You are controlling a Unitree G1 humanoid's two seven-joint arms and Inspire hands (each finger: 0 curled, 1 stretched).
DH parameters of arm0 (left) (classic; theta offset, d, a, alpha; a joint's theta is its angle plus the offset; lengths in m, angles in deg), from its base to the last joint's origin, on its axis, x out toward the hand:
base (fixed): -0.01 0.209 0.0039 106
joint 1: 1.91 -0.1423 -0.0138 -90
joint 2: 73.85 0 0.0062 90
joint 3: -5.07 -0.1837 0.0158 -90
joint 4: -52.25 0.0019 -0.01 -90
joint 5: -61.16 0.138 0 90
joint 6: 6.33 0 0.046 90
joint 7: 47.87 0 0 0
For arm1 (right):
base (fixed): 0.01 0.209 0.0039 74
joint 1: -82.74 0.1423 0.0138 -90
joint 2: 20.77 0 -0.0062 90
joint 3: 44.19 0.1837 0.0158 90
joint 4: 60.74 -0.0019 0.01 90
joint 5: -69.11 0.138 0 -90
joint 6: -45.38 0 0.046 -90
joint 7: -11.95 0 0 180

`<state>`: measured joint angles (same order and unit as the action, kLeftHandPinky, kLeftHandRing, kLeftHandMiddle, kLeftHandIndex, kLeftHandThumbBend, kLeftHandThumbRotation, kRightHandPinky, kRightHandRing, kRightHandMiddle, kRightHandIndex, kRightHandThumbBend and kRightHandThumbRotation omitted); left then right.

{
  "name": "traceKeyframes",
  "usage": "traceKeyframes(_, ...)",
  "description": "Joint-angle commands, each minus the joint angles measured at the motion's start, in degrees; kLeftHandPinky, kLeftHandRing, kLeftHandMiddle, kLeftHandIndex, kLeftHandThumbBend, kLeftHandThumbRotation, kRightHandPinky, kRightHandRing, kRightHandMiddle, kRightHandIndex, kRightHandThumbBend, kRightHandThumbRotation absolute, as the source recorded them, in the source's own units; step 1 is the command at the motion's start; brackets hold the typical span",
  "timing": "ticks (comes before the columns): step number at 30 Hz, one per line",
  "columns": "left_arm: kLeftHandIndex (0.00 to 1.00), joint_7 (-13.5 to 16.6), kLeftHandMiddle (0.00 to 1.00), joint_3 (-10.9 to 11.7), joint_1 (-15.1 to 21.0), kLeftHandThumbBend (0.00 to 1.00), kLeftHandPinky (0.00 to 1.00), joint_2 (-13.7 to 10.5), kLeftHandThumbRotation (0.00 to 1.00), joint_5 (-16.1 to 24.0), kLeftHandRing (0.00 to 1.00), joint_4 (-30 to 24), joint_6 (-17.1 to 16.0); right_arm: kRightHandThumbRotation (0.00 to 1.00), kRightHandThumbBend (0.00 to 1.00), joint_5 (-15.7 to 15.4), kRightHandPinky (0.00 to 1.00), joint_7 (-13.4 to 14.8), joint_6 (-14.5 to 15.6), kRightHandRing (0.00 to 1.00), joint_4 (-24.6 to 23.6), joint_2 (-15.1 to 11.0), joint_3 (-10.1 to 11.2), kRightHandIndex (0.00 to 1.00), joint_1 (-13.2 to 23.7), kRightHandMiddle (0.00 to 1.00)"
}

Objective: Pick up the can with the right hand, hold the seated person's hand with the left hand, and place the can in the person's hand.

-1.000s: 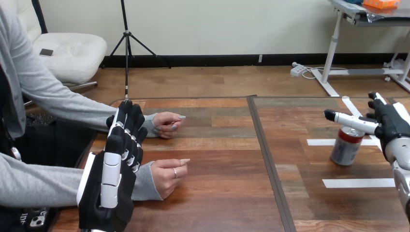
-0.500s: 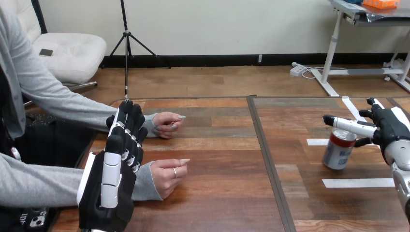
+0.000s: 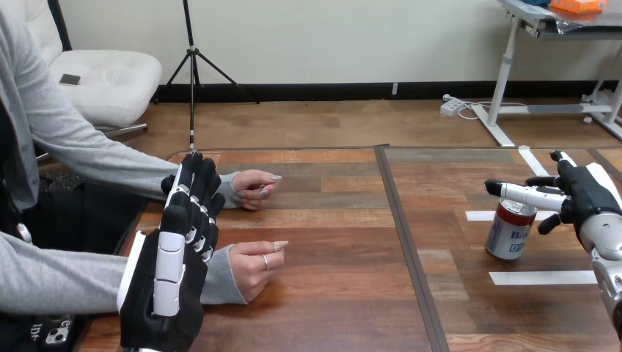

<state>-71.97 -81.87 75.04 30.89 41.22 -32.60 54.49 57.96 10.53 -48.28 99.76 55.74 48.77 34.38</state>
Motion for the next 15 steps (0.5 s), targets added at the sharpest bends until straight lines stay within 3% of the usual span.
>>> traceKeyframes(1, 1.0, -1.0, 1.0, 0.1, 1.7, 0.72, 1.0, -0.3, 0.92, -0.8, 1.0, -2.2, -0.6, 0.34, 1.0, 0.1, 0.2, 0.2, -0.2, 0.65, -0.6, -1.0, -0.2, 1.0, 1.2, 0.78)
traceKeyframes(6, 1.0, -1.4, 1.0, 0.2, 1.8, 0.72, 1.0, -0.4, 0.92, -1.1, 1.0, -1.9, -0.7, 0.34, 1.0, -0.1, 0.22, 0.5, 0.6, 0.68, -0.4, -0.8, -0.5, 1.0, 1.3, 0.81)
traceKeyframes(9, 1.0, -1.4, 1.0, 0.3, 1.6, 0.73, 1.0, -0.4, 0.92, -1.4, 1.0, -2.4, -0.1, 0.34, 1.0, -0.2, 0.23, 0.5, 1.1, 0.62, -0.3, -0.8, -0.7, 1.0, 1.4, 0.73)
traceKeyframes(15, 1.0, -1.0, 1.0, 0.2, 1.2, 0.74, 1.0, -0.4, 0.92, -1.6, 1.0, -3.3, 1.0, 0.33, 1.0, -0.9, 0.25, 0.4, 0.9, 0.77, -0.6, -0.8, -1.4, 0.99, 1.2, 0.86)
